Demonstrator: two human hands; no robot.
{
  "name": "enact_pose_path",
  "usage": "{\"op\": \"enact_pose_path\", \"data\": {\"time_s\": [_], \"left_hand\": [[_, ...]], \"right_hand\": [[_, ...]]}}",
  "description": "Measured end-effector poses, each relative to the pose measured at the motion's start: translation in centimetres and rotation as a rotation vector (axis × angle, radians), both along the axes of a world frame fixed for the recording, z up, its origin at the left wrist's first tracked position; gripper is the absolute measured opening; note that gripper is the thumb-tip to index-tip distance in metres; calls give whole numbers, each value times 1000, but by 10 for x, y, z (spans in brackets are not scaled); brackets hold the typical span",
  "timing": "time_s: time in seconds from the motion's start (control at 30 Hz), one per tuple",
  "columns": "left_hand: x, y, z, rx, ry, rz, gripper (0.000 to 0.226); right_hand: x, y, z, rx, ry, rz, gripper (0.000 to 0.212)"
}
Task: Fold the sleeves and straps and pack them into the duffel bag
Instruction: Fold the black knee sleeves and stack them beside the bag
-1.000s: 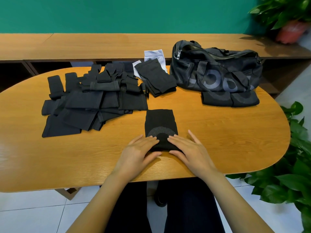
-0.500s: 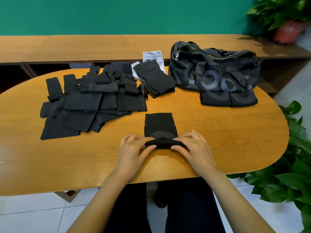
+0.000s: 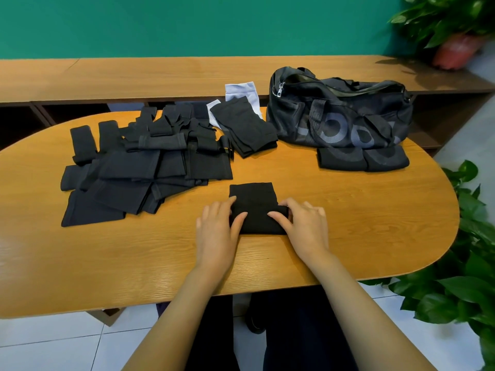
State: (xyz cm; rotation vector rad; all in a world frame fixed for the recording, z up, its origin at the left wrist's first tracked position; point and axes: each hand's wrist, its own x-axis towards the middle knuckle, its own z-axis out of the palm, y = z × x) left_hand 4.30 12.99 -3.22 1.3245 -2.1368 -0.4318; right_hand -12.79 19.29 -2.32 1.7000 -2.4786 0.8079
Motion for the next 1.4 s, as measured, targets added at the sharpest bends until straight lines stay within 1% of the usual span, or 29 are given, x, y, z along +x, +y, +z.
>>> {"op": "enact_pose_path", "data": {"time_s": [0.03, 0.1, 0.17, 0.23, 0.3, 0.37, 0.53, 0.6, 0.77, 0.87, 0.97, 1.1, 1.3, 1.4], "left_hand": [[1, 1, -1, -57, -2, -29, 46], [2, 3, -3, -128, -12, -157, 45], [3, 5, -3, -96, -76, -312, 47], [2, 5, -2, -22, -171, -382, 52], [1, 3, -4, 32, -235, -373, 54], [1, 1, -5, 56, -244, -356, 54], [1, 2, -6, 72, -238, -339, 55], [1, 2, -5, 77, -226, -332, 55], [3, 2, -4, 87, -173, -298, 57], [5, 2, -2, 85, -167, -286, 61], [6, 1, -3, 87, -148, -293, 61], [7, -1, -7, 74, -90, -274, 55], [18, 5, -12, 21, -14, -266, 42], [25, 10, -12, 19, 20, -274, 44]], "right_hand": [[-1, -1, 0, 22, 2, -2, 38], [-4, -4, -1, 51, 4, 1, 38], [-6, -4, -3, 58, 12, 4, 37], [-6, -4, -5, 29, 16, 1, 39], [-6, -2, -6, -21, 16, 12, 47], [-5, 1, -7, -26, 23, 74, 56], [-2, 9, -8, 152, 152, 347, 66], [-1, 9, -9, 223, 170, 375, 72], [-3, 9, -10, 270, 164, 397, 81], [-4, 9, -10, 255, 139, 406, 77], [-4, 10, -10, 248, 116, 418, 77], [-5, 11, -10, 228, 111, 444, 71], [-7, 20, -7, 206, 125, 489, 73], [-8, 23, -10, 140, 84, 522, 68]]}}
